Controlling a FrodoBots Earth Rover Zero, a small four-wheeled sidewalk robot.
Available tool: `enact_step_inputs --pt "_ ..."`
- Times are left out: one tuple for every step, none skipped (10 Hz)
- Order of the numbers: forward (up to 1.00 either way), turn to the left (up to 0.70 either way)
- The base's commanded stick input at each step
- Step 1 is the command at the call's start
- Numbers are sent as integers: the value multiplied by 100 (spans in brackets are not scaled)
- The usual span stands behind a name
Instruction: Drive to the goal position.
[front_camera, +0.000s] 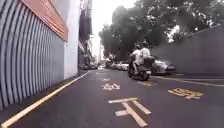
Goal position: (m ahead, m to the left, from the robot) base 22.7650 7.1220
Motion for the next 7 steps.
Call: enact_step_inputs --pt "68 0" --pt "70 1" --pt "68 7" --pt "69 7" --pt "69 3" --pt "70 0" --pt "69 0"
